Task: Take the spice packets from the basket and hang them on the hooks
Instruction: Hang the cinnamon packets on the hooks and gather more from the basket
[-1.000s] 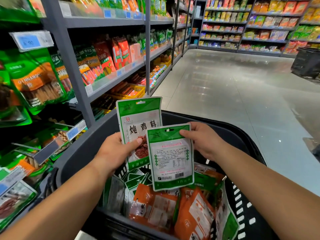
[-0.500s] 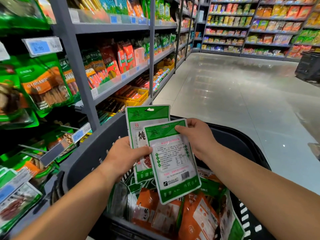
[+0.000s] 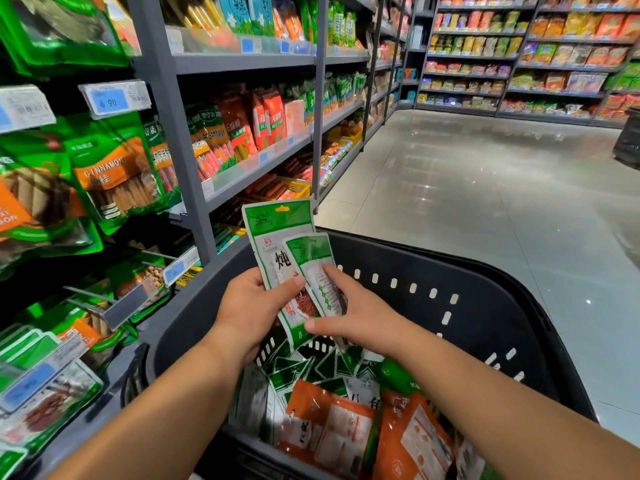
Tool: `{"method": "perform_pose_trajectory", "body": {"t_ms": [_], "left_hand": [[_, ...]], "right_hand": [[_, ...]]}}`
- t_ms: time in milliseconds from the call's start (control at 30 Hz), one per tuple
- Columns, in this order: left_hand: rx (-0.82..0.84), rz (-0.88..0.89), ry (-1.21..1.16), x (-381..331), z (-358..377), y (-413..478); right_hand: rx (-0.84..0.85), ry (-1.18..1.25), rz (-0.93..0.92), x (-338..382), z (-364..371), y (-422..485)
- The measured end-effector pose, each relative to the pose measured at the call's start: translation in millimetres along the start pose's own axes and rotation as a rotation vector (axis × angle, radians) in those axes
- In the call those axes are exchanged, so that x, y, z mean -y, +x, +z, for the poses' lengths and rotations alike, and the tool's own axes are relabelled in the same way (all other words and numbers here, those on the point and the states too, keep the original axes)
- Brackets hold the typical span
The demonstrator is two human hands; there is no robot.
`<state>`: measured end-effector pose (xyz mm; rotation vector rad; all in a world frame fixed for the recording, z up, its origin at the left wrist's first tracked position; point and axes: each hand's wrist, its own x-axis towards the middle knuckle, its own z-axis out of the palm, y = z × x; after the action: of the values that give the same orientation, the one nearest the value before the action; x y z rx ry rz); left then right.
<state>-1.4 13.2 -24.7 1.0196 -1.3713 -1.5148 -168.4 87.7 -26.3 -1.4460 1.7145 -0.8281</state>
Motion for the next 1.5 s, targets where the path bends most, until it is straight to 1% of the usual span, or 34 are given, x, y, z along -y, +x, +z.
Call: {"method": "perform_pose_trajectory", "body": {"t_ms": [100,167,233,300,367,500,600,633,700,767,833,933,1000,1067,1133,1233,1300,1433,1500], "left_hand": [[-0.013,-0.004,0.001,-0.7,-0.1,0.1],[-0.033,-0.004,0.010,-0.7,-0.8,1.4],[-0.066,-0.001,0.044,0.1,-2.6,2.8],[-0.121,0.007,0.107,2.9,-5.8,5.9],[-0.179,0.008,0.166,5.2,-9.0,8.8],[-0.225,0.001,0.225,4.5,-11.4,9.0],[-0.240,-0.001,0.212,5.7,-11.8,10.8],[-0.232,-0.008,0.187,6.4,-11.7,11.7],[-0.183,-0.046,0.100,5.6,-9.6,11.1],[-0.082,-0.101,-0.016,3.5,-5.4,9.5],[0.005,-0.145,-0.121,-1.8,-0.5,5.7],[0.073,-0.163,-0.214,-6.8,2.1,2.6],[0.123,-0.131,-0.181,-7.7,1.9,1.2],[0.176,-0.070,-0.080,-8.4,3.6,-1.3],[0.185,-0.026,-0.006,-7.9,4.1,-3.3],[0.174,-0.037,0.027,-5.6,2.6,-3.4],[0.148,-0.033,0.051,-5.1,1.9,-3.0],[0.085,-0.017,0.088,-4.5,1.1,-1.6],[0.059,-0.013,0.119,-3.2,-0.8,0.3]], "right_hand": [[0.078,0.012,-0.033,3.7,-6.5,-3.2],[0.069,0.030,-0.065,4.9,-14.1,-4.5],[0.027,0.029,-0.050,7.7,-23.2,-7.8],[-0.047,0.115,-0.006,4.1,-33.9,-6.8],[-0.165,0.247,0.028,0.8,-46.1,-5.5],[-0.386,0.388,0.026,-8.9,-69.9,-2.0],[-0.530,0.531,-0.004,-10.2,-80.7,-1.5],[-0.535,0.592,-0.019,-10.0,-82.1,-0.9],[-0.486,0.668,-0.022,-10.7,-77.5,1.1],[-0.432,0.652,-0.012,-15.1,-66.0,5.7],[-0.413,0.599,-0.005,-18.0,-51.9,10.6],[-0.457,0.610,0.020,-18.1,-32.1,15.5],[-0.494,0.670,0.050,-17.9,-21.0,18.1],[-0.510,0.719,0.074,-19.1,-12.0,21.6],[-0.515,0.759,0.084,-18.7,-5.8,23.8],[-0.523,0.762,0.056,-12.3,-1.4,22.3],[-0.504,0.721,0.032,-9.0,-2.4,19.8],[-0.433,0.562,0.022,-13.1,-15.7,19.4],[-0.419,0.426,0.042,-21.3,-30.4,20.8]]}}
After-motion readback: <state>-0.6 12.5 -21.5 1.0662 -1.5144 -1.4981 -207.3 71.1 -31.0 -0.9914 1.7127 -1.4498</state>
